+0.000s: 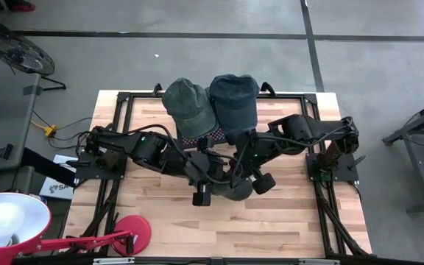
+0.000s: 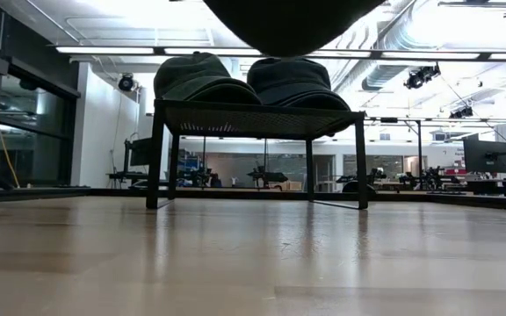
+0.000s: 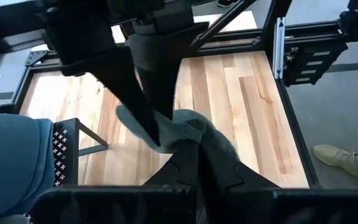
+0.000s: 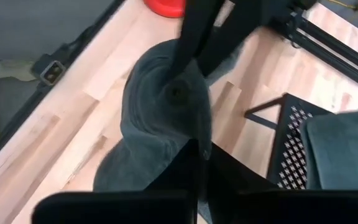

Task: Pick & Place hat
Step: Stack the dark green cap on top of the dark green cap on the shelf

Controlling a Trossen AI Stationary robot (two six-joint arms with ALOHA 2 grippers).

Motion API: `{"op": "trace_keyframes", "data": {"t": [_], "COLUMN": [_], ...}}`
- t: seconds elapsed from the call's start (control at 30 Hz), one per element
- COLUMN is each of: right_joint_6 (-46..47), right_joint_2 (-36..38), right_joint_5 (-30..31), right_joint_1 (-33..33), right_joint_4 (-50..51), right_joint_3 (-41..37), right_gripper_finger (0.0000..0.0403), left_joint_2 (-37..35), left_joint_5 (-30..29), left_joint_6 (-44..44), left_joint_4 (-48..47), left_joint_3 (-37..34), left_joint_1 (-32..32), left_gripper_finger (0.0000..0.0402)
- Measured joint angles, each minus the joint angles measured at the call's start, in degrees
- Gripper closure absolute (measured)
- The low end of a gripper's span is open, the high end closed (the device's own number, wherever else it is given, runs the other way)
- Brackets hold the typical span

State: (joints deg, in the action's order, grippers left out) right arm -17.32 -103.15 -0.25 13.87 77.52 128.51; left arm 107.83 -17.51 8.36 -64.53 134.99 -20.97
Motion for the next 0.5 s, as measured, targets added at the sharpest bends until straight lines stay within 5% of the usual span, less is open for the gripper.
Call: {"op": "trace_keyframes", "data": {"t": [0.23, 0.5], "right_joint_6": [3.61, 6.99], "right_joint_2": [0.10, 1.76], "right_joint_5": [4.80, 10.05], "right_joint_1": [0.46, 1.13], "right_joint_4": [1.28, 3.67], "right_joint_3": [0.00, -0.04], "right_gripper_finger": [0.0401, 0.0402], "left_joint_2": [-0.26, -3.83], "left_joint_5": [-1.85, -6.06], "left_joint_6": [-0.17, -0.66], "left_joint_4": [-0.67, 0.59], "left_joint_3": [-0.01, 0.01], "left_joint_1": [0.00, -0.07], "left_gripper_finger": [0.0393, 0.0296]}}
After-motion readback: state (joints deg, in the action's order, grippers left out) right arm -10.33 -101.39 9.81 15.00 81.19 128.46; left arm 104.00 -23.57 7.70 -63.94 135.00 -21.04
